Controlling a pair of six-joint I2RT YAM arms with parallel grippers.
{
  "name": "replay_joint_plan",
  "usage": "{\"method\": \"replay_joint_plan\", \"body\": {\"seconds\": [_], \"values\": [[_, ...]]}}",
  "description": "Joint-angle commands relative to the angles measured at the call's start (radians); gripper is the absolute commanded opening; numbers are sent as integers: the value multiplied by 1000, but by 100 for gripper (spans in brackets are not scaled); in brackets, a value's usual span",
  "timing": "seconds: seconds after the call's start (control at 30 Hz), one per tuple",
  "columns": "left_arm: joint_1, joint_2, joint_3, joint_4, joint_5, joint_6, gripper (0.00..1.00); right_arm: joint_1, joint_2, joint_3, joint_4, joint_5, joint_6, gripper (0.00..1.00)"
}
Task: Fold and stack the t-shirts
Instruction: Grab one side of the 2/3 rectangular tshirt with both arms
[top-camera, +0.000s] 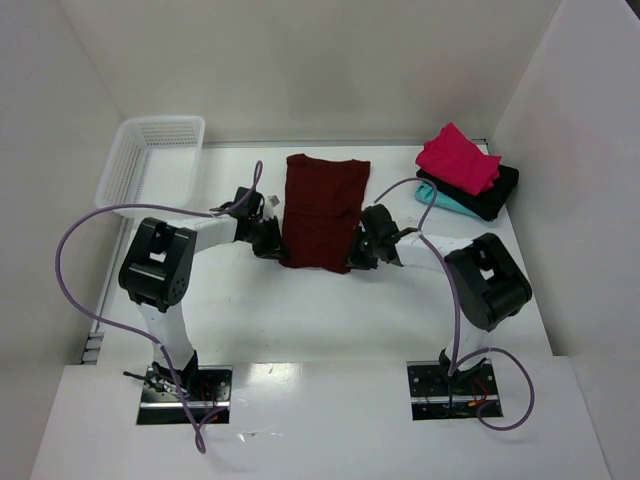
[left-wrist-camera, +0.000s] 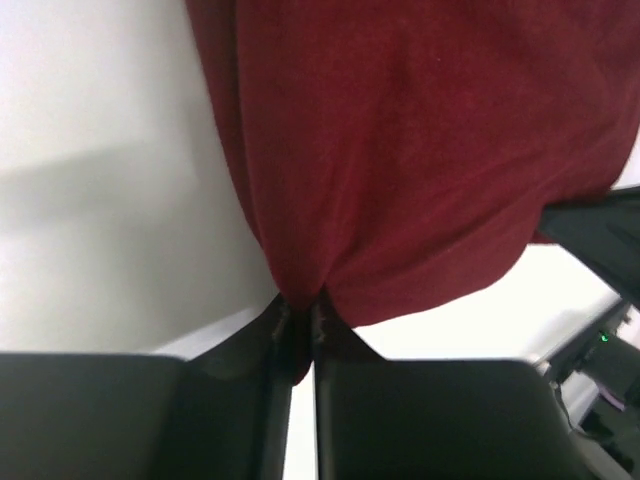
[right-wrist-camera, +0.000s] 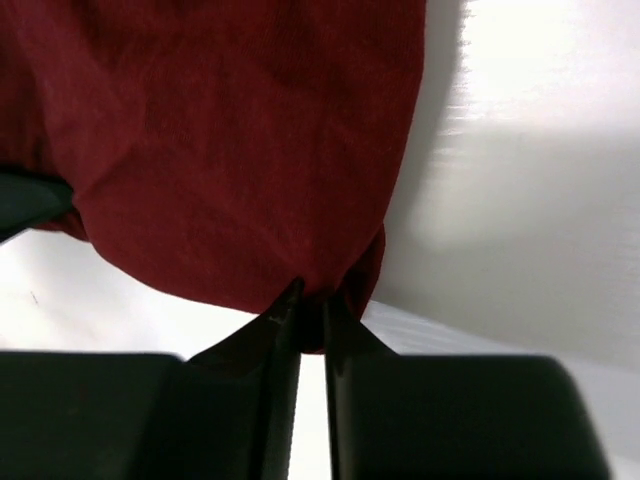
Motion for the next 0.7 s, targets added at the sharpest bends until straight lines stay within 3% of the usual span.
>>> {"method": "replay_joint_plan", "body": {"seconds": [0.0, 0.07, 0.17, 0.47, 0.67], "values": [[-6, -59, -62, -22, 6, -3, 9, 19, -14, -28, 20, 14, 20, 13], [-16, -88, -101, -29, 0, -12, 2, 23, -58, -41, -4, 28, 25, 6], [-38, -134, -133, -58, -23, -21, 0, 23, -142, -76, -29, 41, 35, 0], [-144, -353, -217, -198, -101, -146, 0, 47, -361, -187, -167, 41, 81, 0], [-189, -552, -273, -261, -54, -245, 0, 104, -577, -220, -276, 25, 166, 0]]}}
